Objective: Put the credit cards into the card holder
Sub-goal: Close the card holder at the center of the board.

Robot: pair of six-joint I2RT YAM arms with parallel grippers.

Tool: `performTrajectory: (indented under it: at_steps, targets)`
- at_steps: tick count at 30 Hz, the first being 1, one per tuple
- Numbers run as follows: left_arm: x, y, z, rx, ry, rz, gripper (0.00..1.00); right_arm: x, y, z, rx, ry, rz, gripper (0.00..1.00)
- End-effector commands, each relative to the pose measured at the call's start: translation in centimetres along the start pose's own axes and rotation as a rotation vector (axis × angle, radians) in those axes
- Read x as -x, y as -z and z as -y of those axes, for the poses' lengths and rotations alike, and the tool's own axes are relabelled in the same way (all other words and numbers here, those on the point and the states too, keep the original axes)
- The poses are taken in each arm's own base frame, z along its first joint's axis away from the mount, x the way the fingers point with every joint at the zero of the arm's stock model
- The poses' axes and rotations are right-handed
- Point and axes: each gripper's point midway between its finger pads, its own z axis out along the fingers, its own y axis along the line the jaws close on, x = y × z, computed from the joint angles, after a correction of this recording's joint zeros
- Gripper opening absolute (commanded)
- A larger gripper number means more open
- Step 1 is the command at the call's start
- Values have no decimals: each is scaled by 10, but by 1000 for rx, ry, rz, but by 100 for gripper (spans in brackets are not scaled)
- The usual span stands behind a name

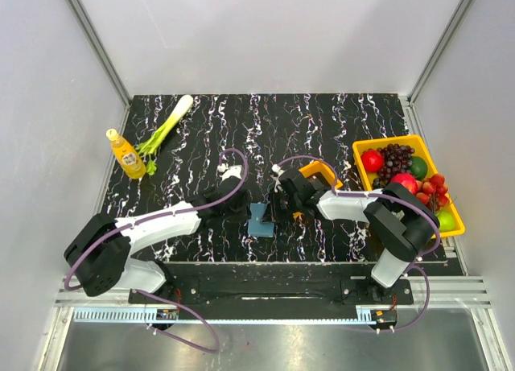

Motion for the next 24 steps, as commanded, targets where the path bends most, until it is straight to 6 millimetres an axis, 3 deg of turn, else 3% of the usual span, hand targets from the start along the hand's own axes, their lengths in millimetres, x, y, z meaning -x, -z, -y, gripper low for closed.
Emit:
performTrajectory:
  at_steps: [1,7,17,24]
  targets:
    - [8,-6,16,-61,15,16,0,4,-4,1,-2,-3,6,11]
    - [5,-13,16,-51,-16,-8,0,2,-5,11,-46,-20,15,10]
    - [9,-19,36,-140,-40,-1,0,-4,-12,27,-103,-45,0,9]
    - [3,-27,39,-142,-61,-50,0,-4,-13,27,-105,-46,-1,9]
